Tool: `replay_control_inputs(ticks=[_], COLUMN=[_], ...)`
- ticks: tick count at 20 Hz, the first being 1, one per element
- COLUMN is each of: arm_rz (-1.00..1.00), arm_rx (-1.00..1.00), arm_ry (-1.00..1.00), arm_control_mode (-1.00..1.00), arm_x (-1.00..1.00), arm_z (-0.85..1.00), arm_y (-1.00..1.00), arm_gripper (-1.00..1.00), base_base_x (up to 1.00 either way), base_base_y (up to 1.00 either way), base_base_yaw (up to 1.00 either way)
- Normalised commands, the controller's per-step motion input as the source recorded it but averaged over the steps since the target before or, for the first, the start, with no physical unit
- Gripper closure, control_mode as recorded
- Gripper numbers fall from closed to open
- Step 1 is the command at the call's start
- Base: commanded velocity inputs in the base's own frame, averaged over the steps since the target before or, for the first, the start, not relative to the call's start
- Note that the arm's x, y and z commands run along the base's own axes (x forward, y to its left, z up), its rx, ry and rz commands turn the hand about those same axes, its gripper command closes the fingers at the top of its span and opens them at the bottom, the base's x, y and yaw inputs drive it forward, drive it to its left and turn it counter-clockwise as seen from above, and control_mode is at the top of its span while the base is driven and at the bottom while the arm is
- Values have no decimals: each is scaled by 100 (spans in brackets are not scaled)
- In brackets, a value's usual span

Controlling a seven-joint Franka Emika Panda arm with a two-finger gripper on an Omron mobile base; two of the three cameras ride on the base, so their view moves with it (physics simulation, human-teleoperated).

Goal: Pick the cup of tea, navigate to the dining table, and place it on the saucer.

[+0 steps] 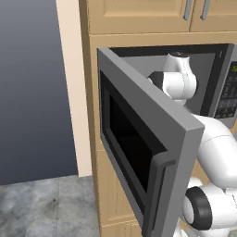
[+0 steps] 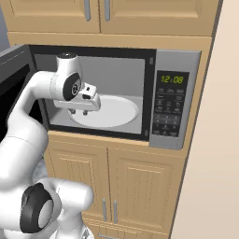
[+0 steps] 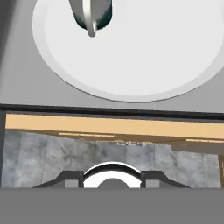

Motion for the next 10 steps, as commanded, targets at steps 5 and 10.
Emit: replay_control_inputs(ticks=[5,10], arm_rz=[-1,-1], arm_rx=[-2,0], arm_ry=[-15,-35], arm_control_mode=[-100,-100], arm_x=[-33,-41], arm_z=[0,4], arm_y=[0,-17], arm_gripper=[-100,-100], base_base_x=[0,0], base_base_y=[0,0], base_base_yaw=[0,0])
